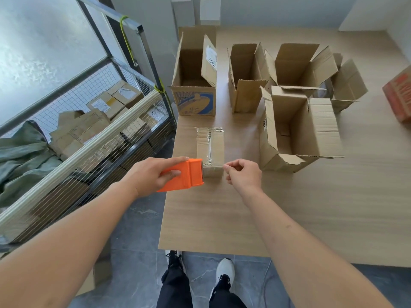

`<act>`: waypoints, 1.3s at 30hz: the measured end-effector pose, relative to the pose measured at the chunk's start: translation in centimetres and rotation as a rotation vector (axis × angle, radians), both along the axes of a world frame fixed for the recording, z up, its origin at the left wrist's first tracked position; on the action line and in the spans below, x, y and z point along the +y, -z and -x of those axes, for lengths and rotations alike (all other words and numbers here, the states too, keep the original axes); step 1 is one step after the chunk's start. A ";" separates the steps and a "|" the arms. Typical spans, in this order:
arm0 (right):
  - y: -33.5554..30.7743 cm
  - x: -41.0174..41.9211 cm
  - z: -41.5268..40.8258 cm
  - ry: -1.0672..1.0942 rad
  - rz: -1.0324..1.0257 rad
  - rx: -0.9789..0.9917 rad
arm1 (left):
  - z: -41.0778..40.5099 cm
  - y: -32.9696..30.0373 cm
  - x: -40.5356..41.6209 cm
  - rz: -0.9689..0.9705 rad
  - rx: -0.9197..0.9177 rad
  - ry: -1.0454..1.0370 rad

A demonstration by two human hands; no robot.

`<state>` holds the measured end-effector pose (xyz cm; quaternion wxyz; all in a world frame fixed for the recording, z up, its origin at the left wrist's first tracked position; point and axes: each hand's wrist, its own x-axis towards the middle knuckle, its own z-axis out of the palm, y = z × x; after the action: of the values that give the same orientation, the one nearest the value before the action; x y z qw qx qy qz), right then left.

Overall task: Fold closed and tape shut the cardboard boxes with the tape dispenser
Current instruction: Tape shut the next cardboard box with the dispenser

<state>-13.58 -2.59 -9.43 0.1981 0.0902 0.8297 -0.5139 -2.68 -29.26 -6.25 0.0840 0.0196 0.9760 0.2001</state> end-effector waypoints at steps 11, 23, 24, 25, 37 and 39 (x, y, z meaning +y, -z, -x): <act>1.5 -1.4 1.0 0.082 -0.076 -0.062 | 2.1 1.6 -1.8 -0.098 -0.074 0.043; 1.9 -1.4 0.8 0.067 -0.074 -0.054 | 0.9 1.4 -3.7 -0.116 -0.075 -0.007; 2.0 -1.4 0.8 0.077 -0.075 -0.051 | 1.1 1.3 -3.7 -0.116 -0.072 -0.016; 2.1 -1.4 0.8 0.087 -0.074 -0.048 | 1.3 1.3 -3.7 -0.116 -0.073 -0.022; 2.6 -1.3 0.9 0.106 -0.089 -0.045 | 2.6 2.4 -3.7 -0.062 -0.161 0.008; 2.7 -1.1 1.0 0.107 -0.092 -0.060 | 2.7 2.5 -3.7 -0.053 -0.169 0.016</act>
<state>-14.57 -3.72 -12.18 0.1905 0.1590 0.8403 -0.4820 -5.41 -32.92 -8.80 0.1670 0.0127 0.9596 0.2262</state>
